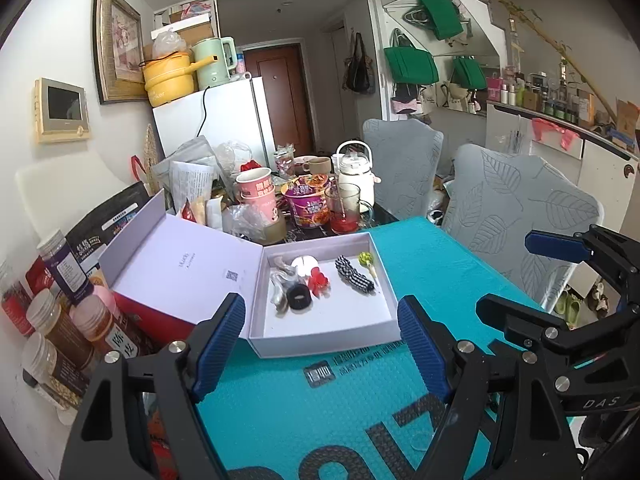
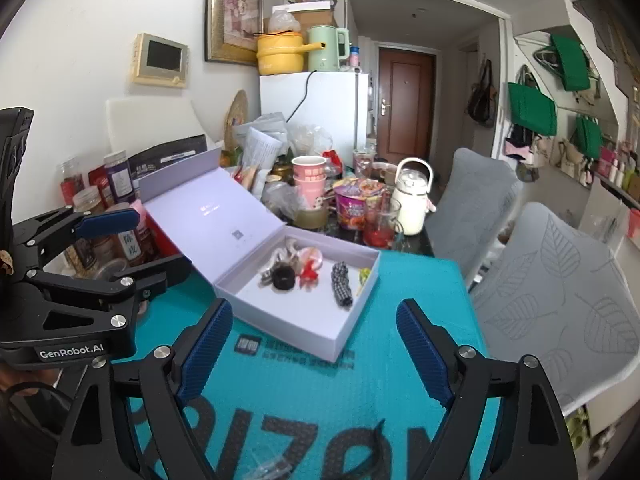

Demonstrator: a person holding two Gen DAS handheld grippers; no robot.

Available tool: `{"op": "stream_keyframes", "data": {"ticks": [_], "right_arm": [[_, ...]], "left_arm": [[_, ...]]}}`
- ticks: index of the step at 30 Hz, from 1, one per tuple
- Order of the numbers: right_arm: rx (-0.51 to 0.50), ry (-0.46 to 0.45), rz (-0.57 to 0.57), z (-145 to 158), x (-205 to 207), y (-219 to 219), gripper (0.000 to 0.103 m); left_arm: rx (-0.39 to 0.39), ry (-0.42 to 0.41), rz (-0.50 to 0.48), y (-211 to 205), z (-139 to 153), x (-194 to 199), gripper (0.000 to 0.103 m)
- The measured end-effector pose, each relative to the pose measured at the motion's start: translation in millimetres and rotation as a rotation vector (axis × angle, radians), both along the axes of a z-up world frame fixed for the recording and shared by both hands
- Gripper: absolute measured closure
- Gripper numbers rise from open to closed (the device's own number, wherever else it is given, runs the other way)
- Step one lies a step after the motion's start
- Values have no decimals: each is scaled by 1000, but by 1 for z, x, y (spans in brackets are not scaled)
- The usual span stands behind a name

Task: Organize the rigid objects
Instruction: 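Move both open tools back toward the clear plastic piece and black claw clip, then close the left tool on the clear plastic piece on the tablecloth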

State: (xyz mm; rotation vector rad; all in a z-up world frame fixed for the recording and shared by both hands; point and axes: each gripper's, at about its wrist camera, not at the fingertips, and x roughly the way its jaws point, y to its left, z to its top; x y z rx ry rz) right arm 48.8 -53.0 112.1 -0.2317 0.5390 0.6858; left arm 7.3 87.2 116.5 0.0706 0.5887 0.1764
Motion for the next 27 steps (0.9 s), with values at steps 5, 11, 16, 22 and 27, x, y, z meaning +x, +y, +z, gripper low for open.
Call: {"op": "stream_keyframes", "data": {"ticks": [5, 11, 16, 22, 27], "right_arm": [[-19, 6, -1, -11, -17, -6, 17], [-30, 40, 5, -31, -32, -13, 17], [-39, 57, 8, -47, -45, -19, 17], [-41, 79, -2, -65, -59, -29, 17], [-44, 98, -28, -84, -67, -36, 17]], "left_arm": [[-8, 12, -10, -7, -12, -15, 24], [-21, 31, -24, -13, -26, -32, 24], [-37, 61, -37, -17, -40, -43, 24], [-68, 84, -56, -23, -56, -54, 24], [-91, 128, -64, -28, -77, -56, 24]]}}
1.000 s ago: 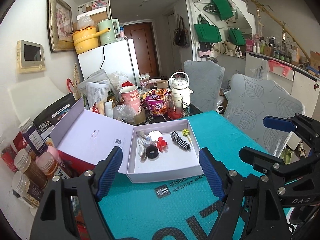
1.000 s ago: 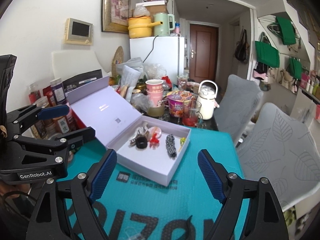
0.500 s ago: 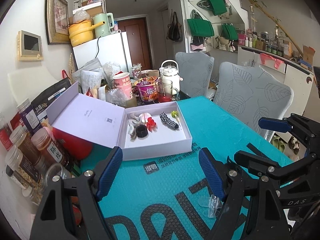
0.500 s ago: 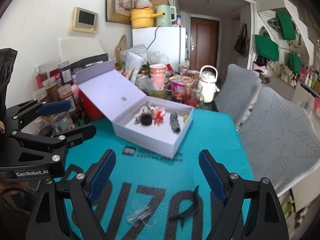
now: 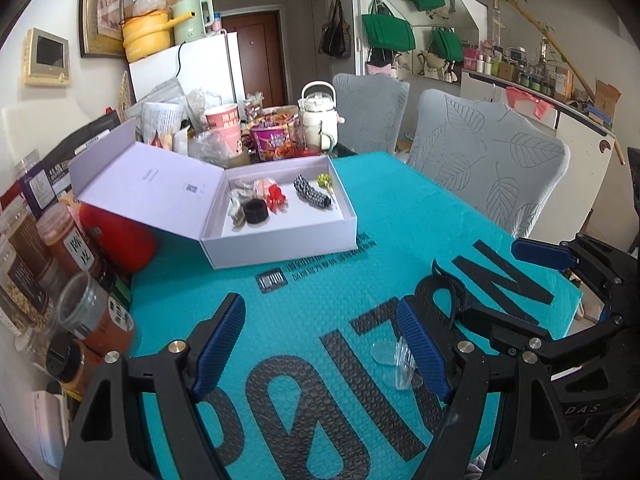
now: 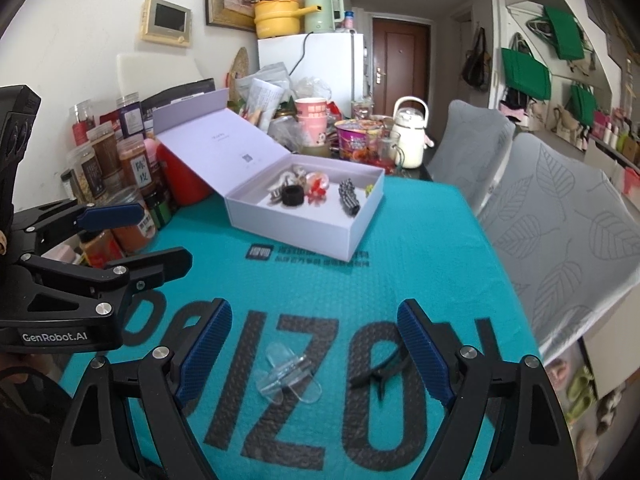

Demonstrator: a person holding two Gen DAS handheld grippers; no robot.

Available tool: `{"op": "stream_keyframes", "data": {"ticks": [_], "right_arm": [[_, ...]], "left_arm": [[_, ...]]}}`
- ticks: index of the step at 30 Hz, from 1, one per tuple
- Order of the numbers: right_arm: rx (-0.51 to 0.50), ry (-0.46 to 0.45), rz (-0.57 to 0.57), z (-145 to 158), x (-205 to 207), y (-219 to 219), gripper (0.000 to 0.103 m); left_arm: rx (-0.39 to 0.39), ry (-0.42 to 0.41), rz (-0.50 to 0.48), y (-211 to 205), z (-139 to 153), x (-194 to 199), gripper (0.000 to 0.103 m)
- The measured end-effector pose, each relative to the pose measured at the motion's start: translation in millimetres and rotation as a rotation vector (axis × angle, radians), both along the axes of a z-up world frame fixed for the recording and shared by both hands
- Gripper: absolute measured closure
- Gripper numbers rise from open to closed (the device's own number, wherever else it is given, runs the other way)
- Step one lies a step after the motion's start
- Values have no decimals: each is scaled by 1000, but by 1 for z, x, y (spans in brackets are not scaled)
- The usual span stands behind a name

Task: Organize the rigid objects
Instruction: 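Close the left tool on the clear plastic piece on the tablecloth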

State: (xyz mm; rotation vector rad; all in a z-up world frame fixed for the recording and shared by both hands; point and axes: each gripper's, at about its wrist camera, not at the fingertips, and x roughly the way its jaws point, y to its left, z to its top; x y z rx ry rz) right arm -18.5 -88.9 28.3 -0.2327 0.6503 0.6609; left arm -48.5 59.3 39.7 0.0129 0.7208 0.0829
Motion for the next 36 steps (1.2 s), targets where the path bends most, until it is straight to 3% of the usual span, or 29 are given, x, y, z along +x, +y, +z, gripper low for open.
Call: {"op": "stream_keyframes", "data": {"ticks": [5, 9, 25, 36], "right_arm": [[-13, 13, -30, -16, -5, -8, 17], [-50, -6, -51, -29, -9, -12, 17], [-35, 198, -142, -88, 23, -53, 17], [-36, 199, -213, -93, 43, -79, 17]], "left_arm": [[-54, 34, -21, -3, -18, -1, 24], [-52, 68, -32, -9, -36, 4, 24], [-197, 252, -114, -28, -106, 34, 24], [-139, 290, -186, -54, -127, 59, 24]]}}
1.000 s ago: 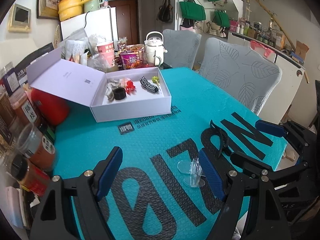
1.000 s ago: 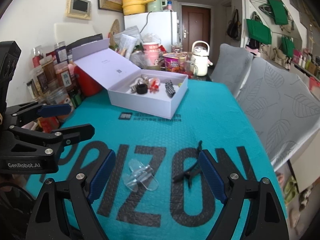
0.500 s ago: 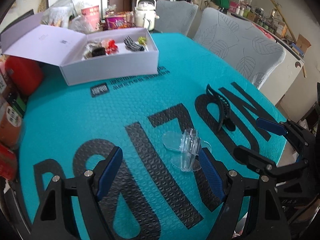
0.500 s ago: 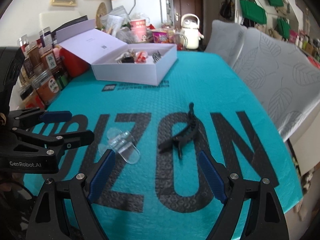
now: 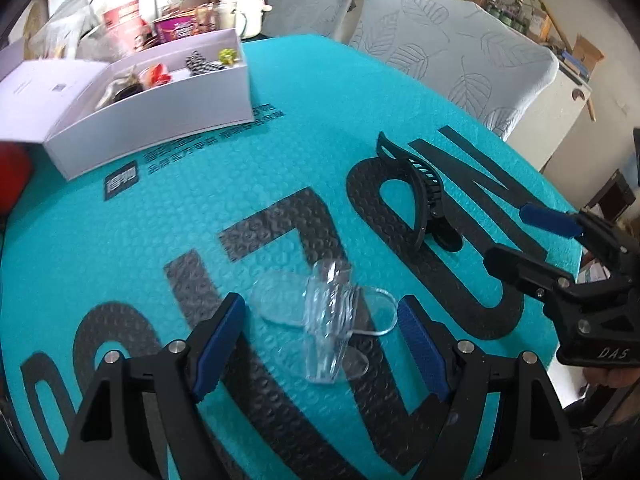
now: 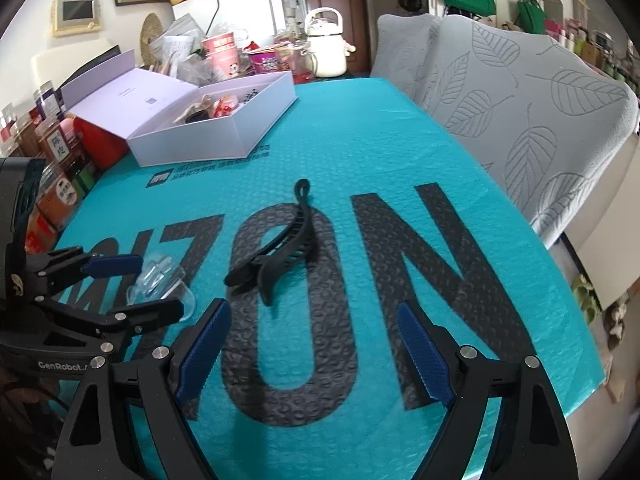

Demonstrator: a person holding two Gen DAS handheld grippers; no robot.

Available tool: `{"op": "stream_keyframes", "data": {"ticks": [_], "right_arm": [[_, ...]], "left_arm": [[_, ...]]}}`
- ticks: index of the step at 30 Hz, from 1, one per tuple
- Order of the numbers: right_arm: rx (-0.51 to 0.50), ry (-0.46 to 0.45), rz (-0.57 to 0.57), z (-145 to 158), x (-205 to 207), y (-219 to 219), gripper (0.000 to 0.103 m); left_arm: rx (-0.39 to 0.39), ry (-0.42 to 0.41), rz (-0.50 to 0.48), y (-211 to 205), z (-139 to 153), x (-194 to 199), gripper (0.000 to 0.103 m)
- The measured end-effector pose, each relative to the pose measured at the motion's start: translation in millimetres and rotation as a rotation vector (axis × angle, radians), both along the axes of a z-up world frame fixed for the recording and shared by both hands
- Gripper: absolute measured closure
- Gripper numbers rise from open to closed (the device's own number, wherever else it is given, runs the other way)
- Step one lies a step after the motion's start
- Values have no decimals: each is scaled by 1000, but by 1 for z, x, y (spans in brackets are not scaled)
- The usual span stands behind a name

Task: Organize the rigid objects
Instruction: 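Close the left tool on the clear plastic piece on the tablecloth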

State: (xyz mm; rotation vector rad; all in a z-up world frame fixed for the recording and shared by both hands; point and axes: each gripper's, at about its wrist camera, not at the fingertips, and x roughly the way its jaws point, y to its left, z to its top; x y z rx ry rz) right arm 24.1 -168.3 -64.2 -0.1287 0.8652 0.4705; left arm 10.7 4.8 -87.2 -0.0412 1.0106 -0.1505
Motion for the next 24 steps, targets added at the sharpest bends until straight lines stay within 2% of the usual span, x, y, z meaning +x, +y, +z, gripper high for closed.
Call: {"op": "stream_keyframes", "data": {"ticks": [4, 9, 24], "right_arm": [[-9, 11, -1, -3, 6, -2, 17], [-8, 21, 0, -6, 10, -3, 17], [4, 35, 1, -9, 11, -2, 17]], "left_arm": [[71, -37, -27, -10, -3, 3, 24], [69, -78, -37, -9, -4, -4, 24], [76, -61, -109, -12, -3, -4, 24]]}}
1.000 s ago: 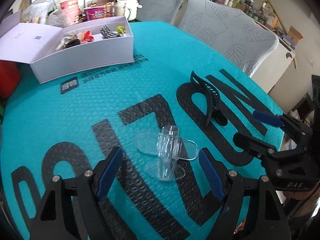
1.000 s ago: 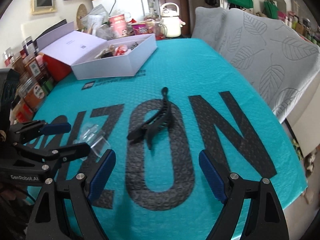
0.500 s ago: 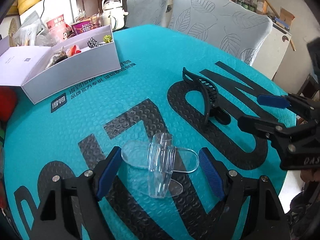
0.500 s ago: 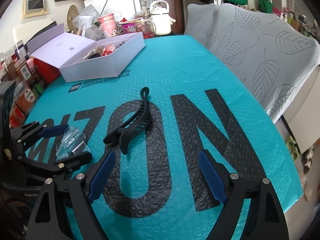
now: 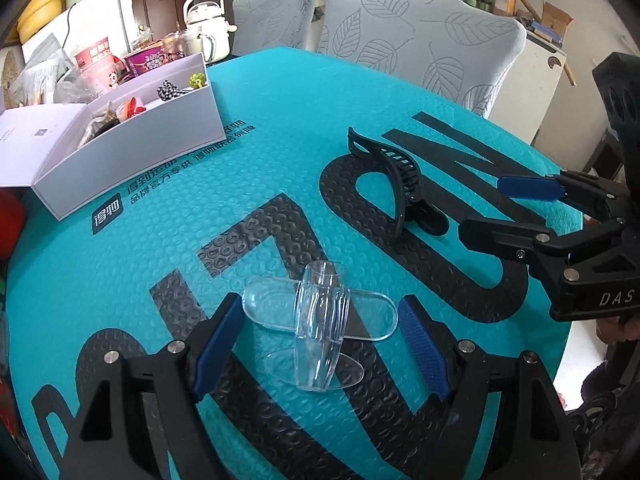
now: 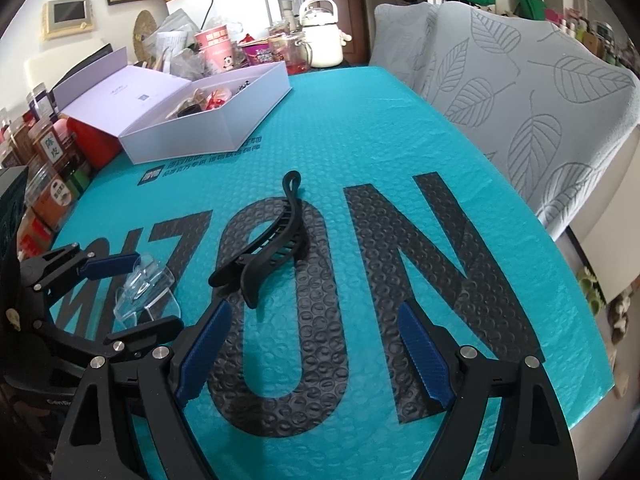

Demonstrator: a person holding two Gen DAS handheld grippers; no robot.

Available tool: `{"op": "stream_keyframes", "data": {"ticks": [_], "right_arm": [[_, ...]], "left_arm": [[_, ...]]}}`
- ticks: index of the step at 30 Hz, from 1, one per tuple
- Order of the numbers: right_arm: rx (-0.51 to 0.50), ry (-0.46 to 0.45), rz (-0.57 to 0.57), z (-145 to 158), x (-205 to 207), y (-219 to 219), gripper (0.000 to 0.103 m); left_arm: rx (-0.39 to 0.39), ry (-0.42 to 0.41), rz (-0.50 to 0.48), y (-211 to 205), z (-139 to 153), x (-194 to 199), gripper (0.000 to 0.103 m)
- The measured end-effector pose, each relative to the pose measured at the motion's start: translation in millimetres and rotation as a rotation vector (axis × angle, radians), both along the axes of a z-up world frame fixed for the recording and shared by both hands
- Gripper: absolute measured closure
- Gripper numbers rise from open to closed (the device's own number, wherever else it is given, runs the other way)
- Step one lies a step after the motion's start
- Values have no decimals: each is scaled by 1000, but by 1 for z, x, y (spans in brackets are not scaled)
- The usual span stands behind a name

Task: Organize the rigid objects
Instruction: 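Close the left tool on the clear plastic piece on the tablecloth, then grasp the black claw clip with the right tool while the left tool holds the clear plastic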

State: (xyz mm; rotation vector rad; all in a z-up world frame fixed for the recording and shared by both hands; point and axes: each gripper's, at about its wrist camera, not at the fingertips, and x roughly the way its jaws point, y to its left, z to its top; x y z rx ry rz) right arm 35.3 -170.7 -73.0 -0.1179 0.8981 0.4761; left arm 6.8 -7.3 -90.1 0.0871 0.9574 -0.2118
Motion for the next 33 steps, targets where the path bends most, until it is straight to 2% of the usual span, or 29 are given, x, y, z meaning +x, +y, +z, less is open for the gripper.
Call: {"op": "stream_keyframes", "data": {"ticks": [8, 14, 17, 22, 33], "right_arm": [[7, 7, -12, 0, -1, 1, 17], [7, 7, -11, 1, -3, 3, 17], [13, 14, -5, 1, -3, 5, 17], [37, 18, 2, 2, 1, 10, 17], [48, 18, 24, 0, 18, 41, 17]], "left_arm": [[1, -8, -5, -1, -1, -2, 23], [-6, -25, -22, -2, -2, -4, 18], [-18, -39, -5, 0, -2, -6, 24], [-28, -34, 12, 6, 0, -7, 24], [-55, -45, 194, 57, 10, -14, 24]]}}
